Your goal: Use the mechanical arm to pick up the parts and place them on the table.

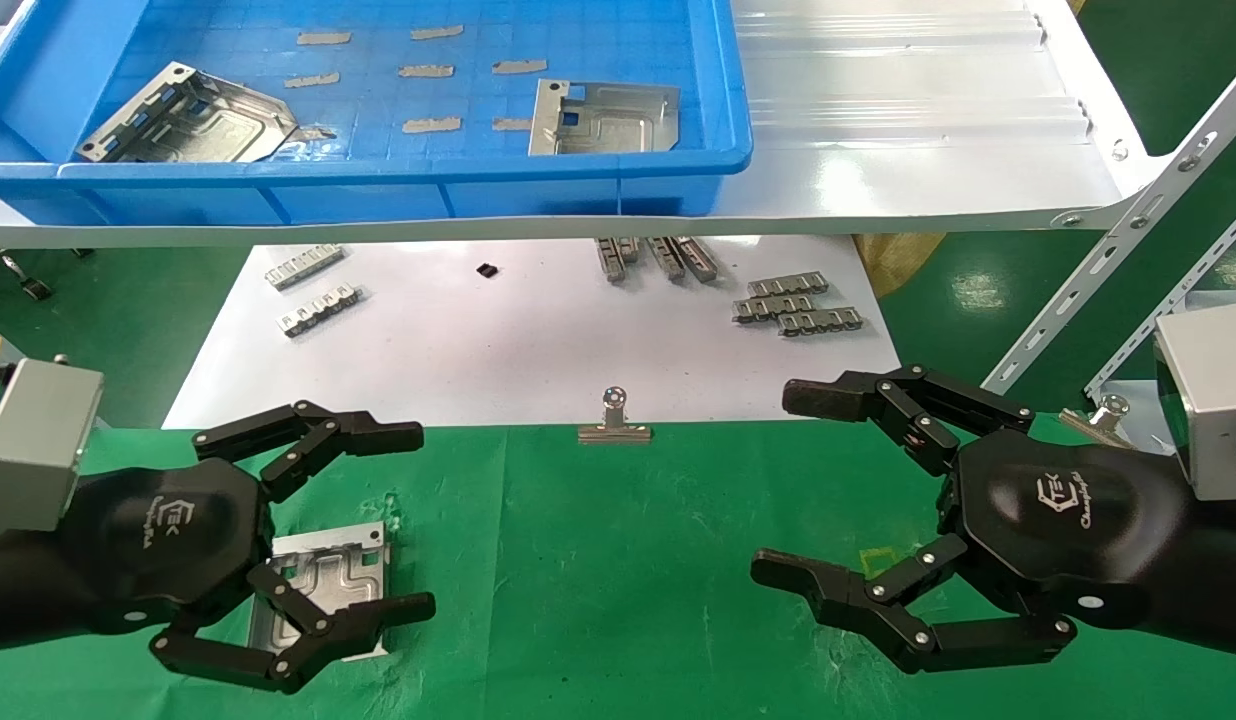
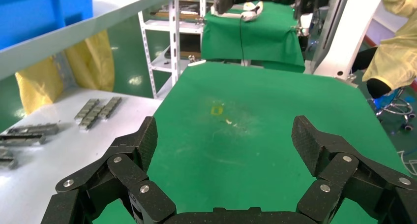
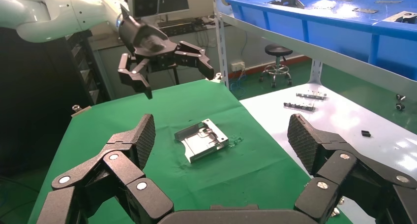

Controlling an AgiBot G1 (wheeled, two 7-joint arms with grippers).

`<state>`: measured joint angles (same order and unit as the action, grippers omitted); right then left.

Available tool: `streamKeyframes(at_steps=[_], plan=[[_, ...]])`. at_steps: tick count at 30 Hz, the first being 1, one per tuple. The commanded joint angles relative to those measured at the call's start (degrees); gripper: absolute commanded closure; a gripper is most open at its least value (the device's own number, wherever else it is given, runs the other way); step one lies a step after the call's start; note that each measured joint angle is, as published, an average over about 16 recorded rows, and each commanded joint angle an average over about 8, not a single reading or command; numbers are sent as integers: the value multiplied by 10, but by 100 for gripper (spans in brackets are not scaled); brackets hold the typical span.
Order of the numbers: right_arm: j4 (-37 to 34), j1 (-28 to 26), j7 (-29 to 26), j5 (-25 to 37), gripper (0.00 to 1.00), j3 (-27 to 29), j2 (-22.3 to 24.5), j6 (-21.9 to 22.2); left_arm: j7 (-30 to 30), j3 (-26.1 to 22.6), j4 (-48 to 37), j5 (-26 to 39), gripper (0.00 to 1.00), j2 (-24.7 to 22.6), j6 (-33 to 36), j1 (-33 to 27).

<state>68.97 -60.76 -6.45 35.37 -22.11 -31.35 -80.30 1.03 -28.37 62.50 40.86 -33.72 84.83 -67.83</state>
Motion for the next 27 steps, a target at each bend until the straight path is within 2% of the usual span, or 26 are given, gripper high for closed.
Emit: streamKeyframes(at_steps=[1,27], plan=[[0,0,0,0,0,0,0,0,8,10,9,1,0,-1,1,5],[0,0,0,0,0,0,0,0,100,129,115,10,0,-13,9,65]])
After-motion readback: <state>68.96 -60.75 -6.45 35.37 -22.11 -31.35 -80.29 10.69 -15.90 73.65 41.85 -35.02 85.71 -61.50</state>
